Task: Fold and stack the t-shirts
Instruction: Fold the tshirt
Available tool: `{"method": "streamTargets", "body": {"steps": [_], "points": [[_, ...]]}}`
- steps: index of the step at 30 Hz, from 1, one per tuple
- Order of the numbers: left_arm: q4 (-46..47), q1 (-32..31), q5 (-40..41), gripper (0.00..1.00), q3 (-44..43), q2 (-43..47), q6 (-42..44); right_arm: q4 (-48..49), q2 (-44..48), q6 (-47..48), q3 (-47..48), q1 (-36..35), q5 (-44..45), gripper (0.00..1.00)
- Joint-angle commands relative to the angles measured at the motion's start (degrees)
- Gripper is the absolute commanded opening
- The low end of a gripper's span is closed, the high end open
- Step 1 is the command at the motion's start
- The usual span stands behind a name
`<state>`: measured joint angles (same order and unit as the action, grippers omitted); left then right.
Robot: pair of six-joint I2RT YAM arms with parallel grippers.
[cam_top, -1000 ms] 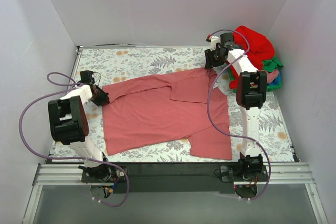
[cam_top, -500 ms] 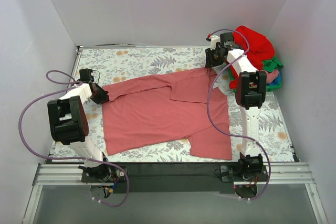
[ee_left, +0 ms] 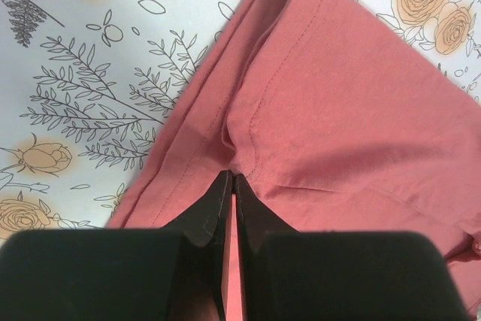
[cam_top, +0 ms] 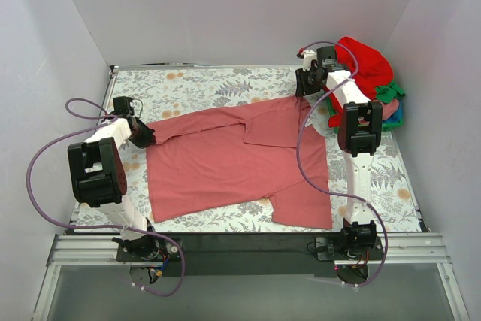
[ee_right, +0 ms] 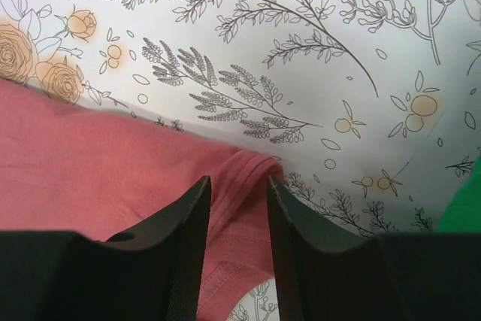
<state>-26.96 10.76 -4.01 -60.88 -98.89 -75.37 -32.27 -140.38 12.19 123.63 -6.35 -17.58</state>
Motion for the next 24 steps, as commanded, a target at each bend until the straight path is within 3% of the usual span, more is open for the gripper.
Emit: {"method": "streamTargets", "body": {"steps": [1, 18, 20, 21, 24], "points": [[-0.4, 0.0, 0.6, 0.00, -1.9, 2.0, 0.8, 2.5, 1.4, 0.0, 0.4, 0.5, 0.9, 0.42], [0.0, 0.0, -0.1, 0.00, -2.1, 1.7, 1.3, 4.4, 2.3, -2.1, -4.8, 0.5, -2.6, 0.39], [-0.1, 0.0, 0.1, 0.00, -2.1, 1.7, 1.4, 4.4, 1.8, -2.3, -3.8, 0.4, -3.6, 0.35], [0.0, 0.0, 0.2, 0.00, -2.1, 1.6, 1.5, 4.4, 1.4, -2.3, -3.4, 0.5, -3.7, 0.26], [0.0, 0.0, 1.8, 0.00, -2.1, 1.3, 1.6, 4.7, 1.0, -2.1, -1.9, 0.4, -3.3, 0.12]]}}
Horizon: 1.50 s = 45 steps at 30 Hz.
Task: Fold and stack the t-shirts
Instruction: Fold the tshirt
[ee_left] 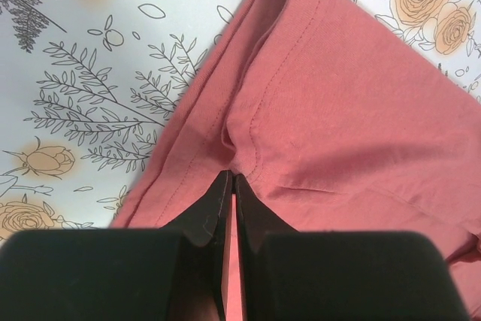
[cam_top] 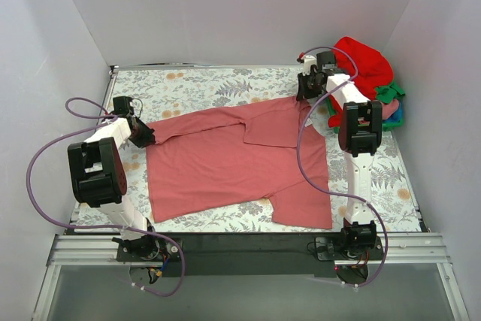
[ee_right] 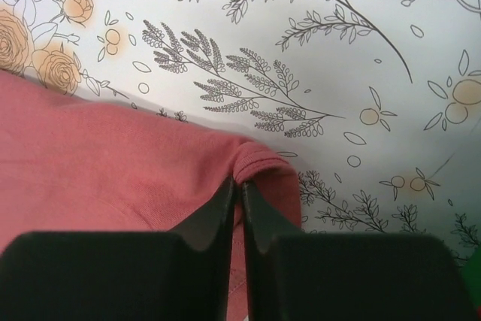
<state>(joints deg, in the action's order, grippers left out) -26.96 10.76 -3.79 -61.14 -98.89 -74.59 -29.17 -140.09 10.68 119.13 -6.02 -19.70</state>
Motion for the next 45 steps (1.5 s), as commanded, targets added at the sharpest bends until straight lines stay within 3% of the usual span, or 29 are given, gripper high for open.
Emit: {"method": "streamTargets", "body": {"steps": [1, 3, 16, 25, 27, 28, 31, 33, 37, 40, 45], "points": [[-0.1, 0.0, 2.4, 0.00, -2.0, 1.3, 0.8, 1.7, 0.6, -0.3, 3.0, 0.1, -1.1, 0.08], [0.0, 0.1, 5.0, 0.00, -2.0, 1.2, 0.8, 2.3, 0.3, -0.2, 4.8, 0.1, -0.3, 0.02], [0.0, 1.5, 9.6, 0.00, -2.9, 0.5, 1.2, 5.5, -1.9, -0.7, 9.4, 0.1, 4.1, 0.01], [1.1, 1.4, 4.3, 0.00, -1.3, -0.2, 2.2, 6.4, -1.7, 0.7, 9.3, 0.1, 4.9, 0.01], [1.3, 1.4, 1.5, 0.04, -0.5, 0.0, 2.9, 6.2, -0.9, 1.4, 8.1, 0.0, 3.8, 0.12], [1.3, 1.4, 1.2, 0.16, -0.3, 0.3, 3.0, 6.3, -0.4, 2.0, 7.6, -0.1, 3.1, 0.17], [2.3, 1.4, 2.2, 0.35, 0.9, 3.7, 3.0, 6.2, 2.1, 4.5, 5.0, -0.8, 2.5, 0.28], [2.8, 1.4, 3.1, 0.40, 1.2, 6.8, 3.0, 6.2, 4.1, 5.9, 3.0, -1.4, 2.3, 0.36], [3.4, 1.5, 5.7, 0.44, 1.2, 10.7, 3.4, 5.9, 7.7, 7.8, 0.1, -2.5, 2.3, 0.43], [5.6, 1.5, 6.4, 0.53, 2.9, 14.2, 4.4, 5.3, 10.9, 9.7, -2.1, -3.2, 2.1, 0.51], [8.8, 1.5, 3.9, 0.58, 2.4, 12.6, 5.1, 1.5, 16.4, 14.2, -5.2, -4.7, -0.9, 0.57]]}}
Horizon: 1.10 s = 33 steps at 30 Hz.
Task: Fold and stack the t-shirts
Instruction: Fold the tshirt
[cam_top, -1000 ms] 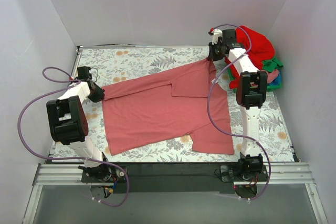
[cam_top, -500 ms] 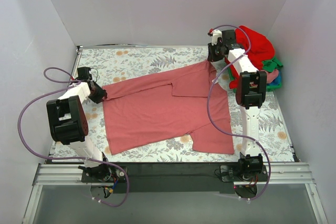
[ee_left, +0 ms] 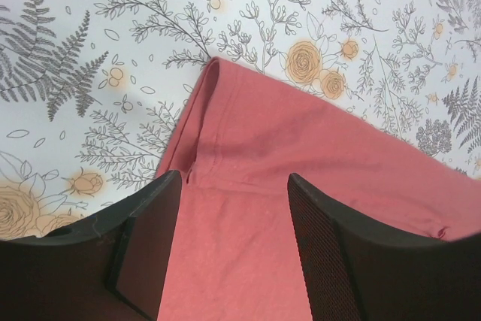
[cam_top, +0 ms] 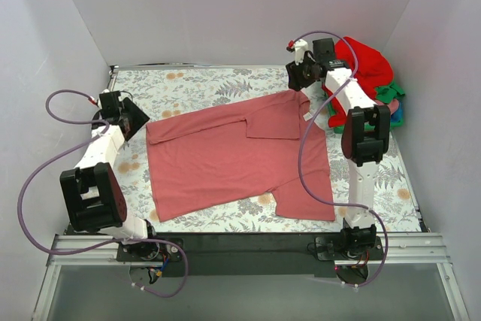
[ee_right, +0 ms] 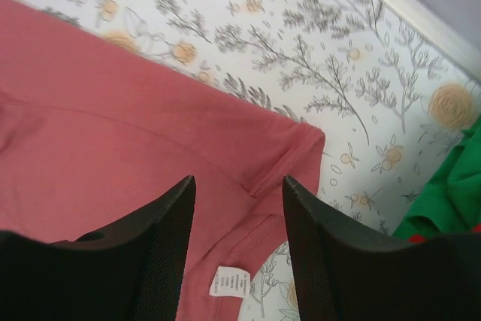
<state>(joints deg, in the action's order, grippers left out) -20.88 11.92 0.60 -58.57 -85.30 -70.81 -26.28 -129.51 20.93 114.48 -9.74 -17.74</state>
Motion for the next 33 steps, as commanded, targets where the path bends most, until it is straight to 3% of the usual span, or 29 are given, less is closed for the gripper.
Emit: {"method": "streamTargets", "body": {"steps": [1, 7, 15, 33], "points": [[2.8, 0.5, -2.5, 0.57, -0.9, -3.4, 1.2, -2.4, 7.2, 5.3, -1.3, -1.2, -4.4, 0.57], [4.4, 1.0, -4.4, 0.47, -6.8, -10.9, 2.0, -8.0, 14.2, 11.1, -8.6, -2.4, -13.4, 0.57], [4.9, 1.2, -5.2, 0.42, -10.7, -17.0, 2.4, -7.7, 16.9, 8.3, -19.2, -2.1, -10.6, 0.55], [3.1, 1.3, -5.0, 0.36, -16.1, -23.9, 3.0, -6.5, 14.7, 5.0, -22.2, -1.0, -11.3, 0.55]]}}
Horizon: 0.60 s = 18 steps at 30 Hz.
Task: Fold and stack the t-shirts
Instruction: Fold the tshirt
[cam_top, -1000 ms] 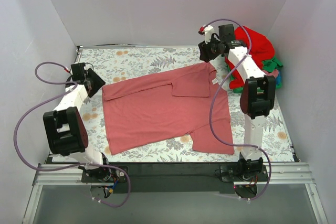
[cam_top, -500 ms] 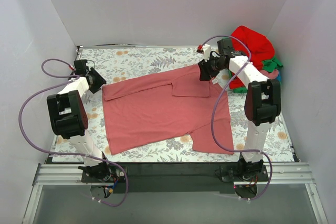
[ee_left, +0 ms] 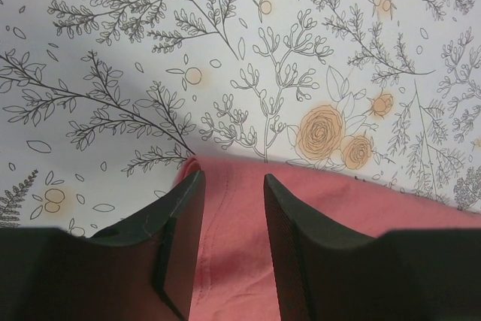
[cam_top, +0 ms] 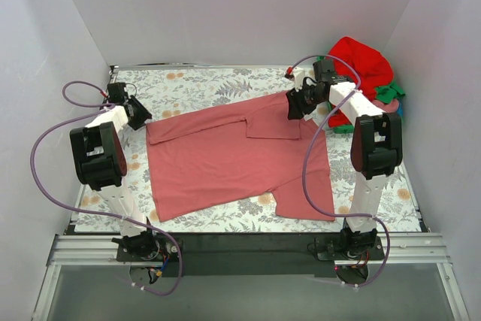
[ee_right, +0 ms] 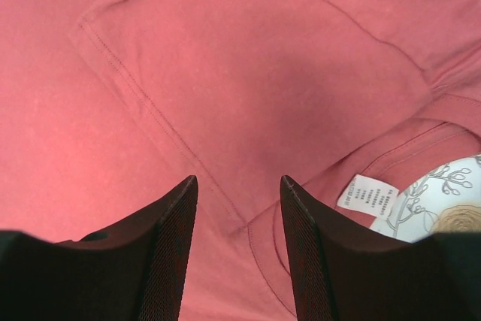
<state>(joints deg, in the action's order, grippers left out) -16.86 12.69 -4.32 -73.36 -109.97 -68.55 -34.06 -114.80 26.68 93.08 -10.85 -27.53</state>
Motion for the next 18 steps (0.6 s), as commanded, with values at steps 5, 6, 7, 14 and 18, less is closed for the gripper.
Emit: {"method": "streamTargets", "body": {"steps": [5, 6, 7, 14, 18], "points": [[-1.2, 0.6, 0.3, 0.35, -0.5, 1.3, 0.4, 1.7, 0.1, -1.1, -1.6, 0.2, -1.8, 0.55], [-1.2, 0.5, 0.4, 0.36, 0.1, 1.7, 0.4, 1.8, 0.1, -1.1, -1.7, 0.2, -1.9, 0.55], [-1.2, 0.5, 0.3, 0.35, 0.1, 1.9, 0.3, 1.9, 0.2, -1.1, -1.7, 0.4, -1.9, 0.55], [-2.2, 0.5, 0.7, 0.35, 0.6, 1.1, 0.0, 2.3, 1.0, -1.4, -2.7, 0.7, -2.1, 0.55], [-2.5, 0.5, 0.9, 0.35, 0.8, 1.1, -0.3, 2.6, 1.2, -1.5, -3.1, 0.8, -2.3, 0.55]]}}
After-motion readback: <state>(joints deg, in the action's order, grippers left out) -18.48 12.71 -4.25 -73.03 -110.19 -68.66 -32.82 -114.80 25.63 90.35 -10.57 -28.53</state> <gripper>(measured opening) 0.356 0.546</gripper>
